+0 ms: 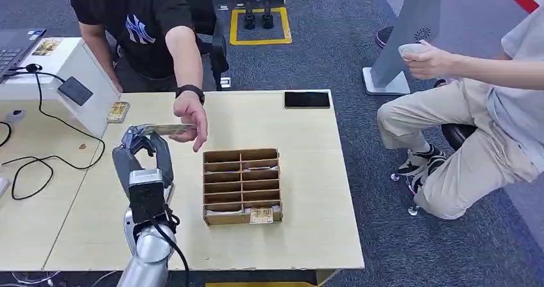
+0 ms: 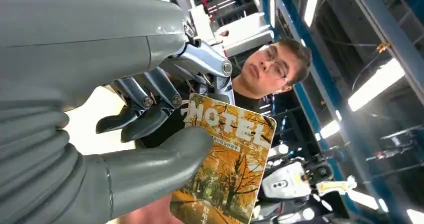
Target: Pass the card to the sensor for recognition and then transmit it.
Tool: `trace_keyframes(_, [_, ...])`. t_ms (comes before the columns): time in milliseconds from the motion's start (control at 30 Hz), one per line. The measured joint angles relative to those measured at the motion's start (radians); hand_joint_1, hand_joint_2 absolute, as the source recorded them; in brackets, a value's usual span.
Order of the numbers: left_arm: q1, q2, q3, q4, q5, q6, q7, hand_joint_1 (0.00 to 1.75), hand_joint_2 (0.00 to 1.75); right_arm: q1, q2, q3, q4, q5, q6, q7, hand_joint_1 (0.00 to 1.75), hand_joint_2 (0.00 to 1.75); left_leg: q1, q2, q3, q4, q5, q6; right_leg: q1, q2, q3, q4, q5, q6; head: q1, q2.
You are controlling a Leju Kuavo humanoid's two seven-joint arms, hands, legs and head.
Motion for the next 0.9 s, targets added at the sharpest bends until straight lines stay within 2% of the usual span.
trace_keyframes(100, [-0.037, 0.01, 0.007, 0.008, 0.057, -0.013, 0.011, 1.75, 1.75, -0.002, 0.0, 0.0, 0.001, 0.03, 0.0, 0.005, 0.0, 1.75, 0.0, 0.0, 0.0, 0.0, 0.0, 0.0, 0.0, 0.0, 0.0, 0.0, 0.0, 0.0, 0.0, 0.0])
trace_keyframes(200, [-0.079, 0.015, 0.029, 0.052, 0.183, -0.035, 0.014, 1.75, 1.75, -0.002, 0.0, -0.005, 0.001, 0.054, 0.0, 0.0, 0.0, 1.75, 0.0, 0.0, 0.0, 0.0, 0.0, 0.0, 0.0, 0.0, 0.0, 0.0, 0.0, 0.0, 0.0, 0.0])
trace_keyframes(233, [-0.099, 0.016, 0.039, 0.071, 0.206, -0.037, 0.023, 1.75, 1.75, -0.003, 0.0, -0.01, 0.001, 0.064, 0.0, 0.0, 0.0, 1.75, 0.0, 0.0, 0.0, 0.0, 0.0, 0.0, 0.0, 0.0, 0.0, 0.0, 0.0, 0.0, 0.0, 0.0])
trace_keyframes(267, [-0.123, 0.016, 0.054, 0.1, 0.183, -0.027, 0.042, 1.75, 1.75, -0.004, 0.0, -0.014, 0.001, 0.073, 0.0, 0.0, 0.0, 1.75, 0.0, 0.0, -0.001, 0.0, 0.001, 0.0, 0.0, 0.0, 0.0, 0.0, 0.0, 0.0, 0.0, 0.0])
trace_keyframes(333, [-0.198, 0.013, 0.108, 0.175, 0.044, -0.001, 0.086, 1.75, 1.75, -0.014, -0.001, -0.017, 0.005, 0.102, 0.0, 0.008, 0.0, 1.75, 0.0, -0.001, -0.001, 0.0, 0.003, 0.0, 0.0, -0.001, 0.0, 0.0, 0.001, 0.001, 0.0, 0.0])
trace_keyframes(433, [-0.317, 0.015, 0.246, 0.323, -0.249, 0.006, 0.144, 1.75, 1.75, -0.037, -0.001, -0.017, 0.01, 0.134, 0.0, 0.028, 0.0, 1.75, 0.0, 0.001, 0.001, 0.0, 0.003, -0.001, 0.0, 0.002, 0.0, 0.0, 0.003, 0.001, 0.0, 0.0])
trace_keyframes(533, [-0.37, 0.022, 0.352, 0.42, -0.473, 0.008, 0.198, 1.75, 1.75, -0.039, -0.002, -0.014, 0.013, 0.185, 0.0, 0.039, 0.0, 1.75, 0.0, 0.001, 0.001, 0.0, 0.004, -0.001, 0.0, 0.002, 0.0, 0.0, 0.004, 0.0, 0.0, 0.0])
trace_keyframes(567, [-0.381, 0.028, 0.385, 0.452, -0.537, 0.008, 0.219, 1.68, 1.75, -0.037, -0.002, -0.01, 0.013, 0.205, 0.0, 0.045, 0.0, 1.75, 0.0, 0.002, 0.001, 0.0, 0.004, -0.001, 0.0, 0.002, 0.0, 0.0, 0.004, 0.0, 0.0, 0.0])
trace_keyframes(600, [-0.387, 0.034, 0.408, 0.477, -0.578, 0.008, 0.237, 0.4, 1.75, -0.036, -0.002, -0.007, 0.013, 0.206, 0.0, 0.045, 0.0, 1.75, 0.0, 0.002, 0.001, 0.0, 0.004, -0.001, 0.0, 0.002, -0.001, 0.001, 0.004, 0.0, 0.0, 0.0])
trace_keyframes(633, [-0.389, 0.038, 0.427, 0.498, -0.61, 0.009, 0.255, 0.02, 1.75, -0.036, -0.002, -0.007, 0.01, 0.2, 0.0, 0.042, 0.0, 1.75, 0.0, 0.002, 0.001, 0.0, 0.004, -0.001, 0.0, 0.003, -0.001, 0.001, 0.004, 0.0, 0.0, 0.0])
trace_keyframes(767, [-0.389, 0.057, 0.464, 0.563, -0.684, 0.011, 0.325, 0.0, 1.75, -0.036, -0.002, -0.008, -0.001, 0.184, 0.0, 0.022, 0.0, 1.75, 0.0, 0.001, -0.001, 0.0, 0.004, -0.001, 0.0, 0.002, -0.001, 0.0, 0.004, 0.0, 0.0, 0.0])
trace_keyframes(800, [-0.389, 0.058, 0.471, 0.57, -0.69, 0.011, 0.333, 0.0, 0.0, -0.036, -0.002, -0.008, -0.003, 0.185, 0.0, 0.022, 0.0, 1.75, 0.0, 0.001, -0.001, 0.0, 0.004, -0.001, 0.0, 0.002, -0.002, 0.0, 0.004, 0.0, 0.0, 0.0])
trace_keyframes(900, [-0.389, 0.059, 0.484, 0.582, -0.696, 0.011, 0.33, 0.0, 0.0, -0.036, -0.002, -0.008, -0.006, 0.185, 0.0, 0.023, 0.0, 1.75, 0.0, 0.001, -0.001, 0.0, 0.004, -0.001, 0.0, 0.002, -0.002, 0.0, 0.004, 0.0, 0.0, 0.0])
